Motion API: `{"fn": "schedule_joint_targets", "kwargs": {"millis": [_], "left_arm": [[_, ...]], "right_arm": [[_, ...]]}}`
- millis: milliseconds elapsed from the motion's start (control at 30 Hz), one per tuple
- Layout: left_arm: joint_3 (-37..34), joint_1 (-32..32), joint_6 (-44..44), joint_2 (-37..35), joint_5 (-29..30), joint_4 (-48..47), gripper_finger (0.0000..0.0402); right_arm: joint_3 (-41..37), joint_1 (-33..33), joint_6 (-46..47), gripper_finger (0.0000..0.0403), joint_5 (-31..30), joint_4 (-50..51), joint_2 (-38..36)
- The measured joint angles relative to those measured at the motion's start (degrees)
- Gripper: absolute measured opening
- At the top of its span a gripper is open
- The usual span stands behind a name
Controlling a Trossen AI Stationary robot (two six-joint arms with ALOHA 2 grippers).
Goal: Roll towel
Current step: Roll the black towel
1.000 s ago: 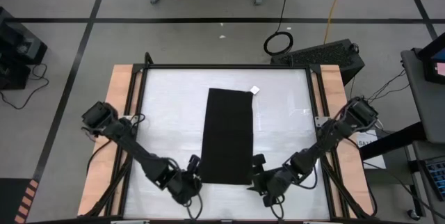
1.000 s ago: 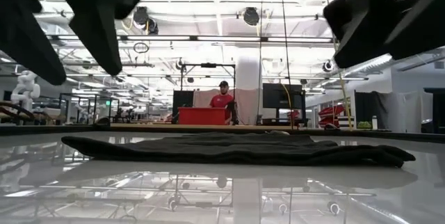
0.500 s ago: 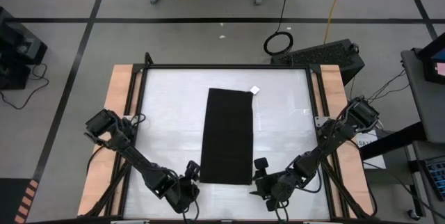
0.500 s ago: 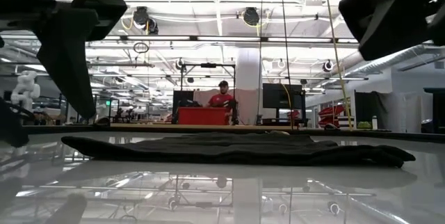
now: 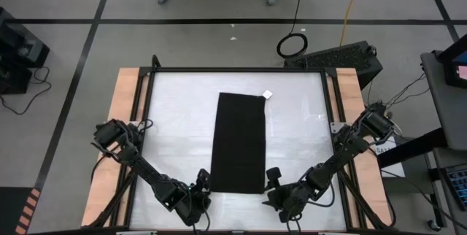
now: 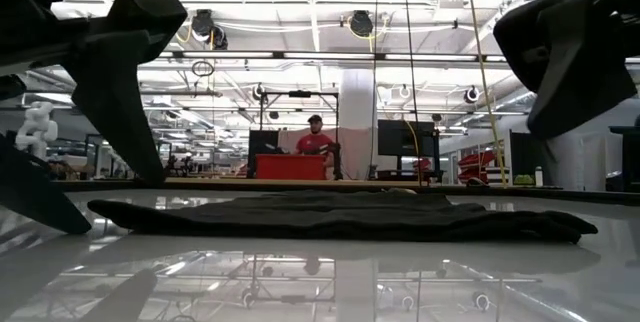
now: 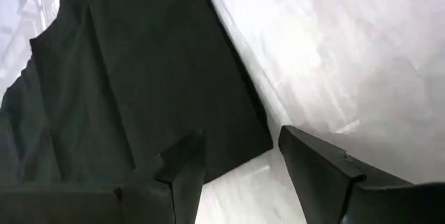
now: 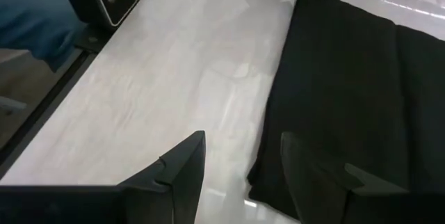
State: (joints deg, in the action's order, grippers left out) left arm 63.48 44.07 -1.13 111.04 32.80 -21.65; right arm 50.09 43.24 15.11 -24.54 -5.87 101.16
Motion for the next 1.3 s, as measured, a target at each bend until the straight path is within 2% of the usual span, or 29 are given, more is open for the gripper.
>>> {"fn": "schedule_joint_targets", "kwargs": {"millis": [133, 367, 600, 733, 967, 1300], "left_arm": [[0.00, 0.00, 0.60, 0.13, 0.03, 0.03, 0.0166], [-0.06, -0.13, 3.02, 0.33, 0.08, 0.13, 0.0079], [-0.17, -1.42, 3.04, 0.44, 0.37, 0.56, 0.0011], [-0.17, -1.68, 3.00, 0.44, 0.32, 1.58, 0.0009], [-0.17, -1.68, 2.95, 0.42, 0.68, 1.64, 0.0004], [-0.15, -1.66, 2.46, 0.38, 1.66, 1.86, 0.0002]], "right_arm": [[0.00, 0.00, 0.58, 0.0180, -1.41, -0.01, 0.00], [0.00, 0.00, 0.72, 0.0180, -1.44, 0.00, 0.00], [0.00, 0.05, 0.73, 0.0180, -1.08, -0.69, 0.02], [0.00, 1.40, -1.38, 0.0180, -1.46, -0.85, 0.02], [0.00, 4.01, -5.64, 0.0180, -7.38, 0.93, 0.02], [0.00, 1.75, -5.31, 0.0180, -8.34, 0.62, 4.18]]}}
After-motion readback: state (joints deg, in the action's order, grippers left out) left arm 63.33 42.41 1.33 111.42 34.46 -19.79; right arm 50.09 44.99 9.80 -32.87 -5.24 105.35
